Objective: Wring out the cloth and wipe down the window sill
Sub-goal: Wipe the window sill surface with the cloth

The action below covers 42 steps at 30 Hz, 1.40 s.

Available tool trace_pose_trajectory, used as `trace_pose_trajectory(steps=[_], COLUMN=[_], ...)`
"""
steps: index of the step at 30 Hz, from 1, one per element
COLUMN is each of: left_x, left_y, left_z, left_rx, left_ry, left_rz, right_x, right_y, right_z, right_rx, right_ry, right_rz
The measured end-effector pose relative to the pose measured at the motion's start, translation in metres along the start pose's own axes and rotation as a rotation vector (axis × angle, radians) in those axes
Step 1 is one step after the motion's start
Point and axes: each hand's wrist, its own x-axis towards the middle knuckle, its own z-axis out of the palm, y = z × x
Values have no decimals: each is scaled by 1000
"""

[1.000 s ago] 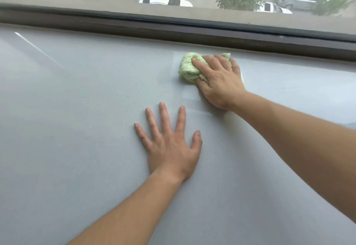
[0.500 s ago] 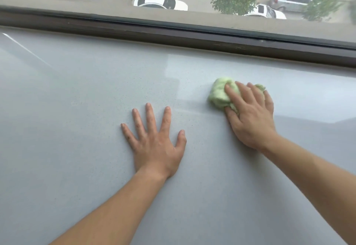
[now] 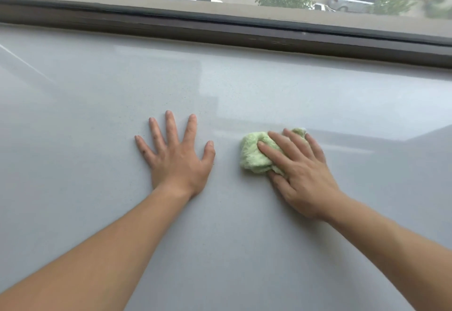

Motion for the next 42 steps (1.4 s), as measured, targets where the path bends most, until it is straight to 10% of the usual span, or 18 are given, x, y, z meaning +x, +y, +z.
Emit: trace_pose_trajectory(steps=[6, 14, 20, 27, 33, 39, 42], left_x=[-1, -15, -121, -166, -171, -170, -170], left_y=[-4, -16, -22, -45, -42, -43, -43], left_z=[2, -2, 5, 16, 32, 32, 33], left_rx=[-66, -271, -352, -341, -13, -20, -22], left_ry=[34, 73, 14, -99, -14, -17, -16], left_rz=[7, 96, 238, 310, 361, 358, 354], right_x=[19, -98, -87, -188, -180, -246, -244], right_y=[14, -53, -62, -111, -117, -137, -104], right_z=[-2, 27, 28, 46, 51, 58, 54], right_rx=[100, -32, 78, -45, 64, -54, -32], right_ry=[155, -1, 128, -29, 176, -17, 39], right_rz=[533, -52, 481, -60, 485, -32, 168])
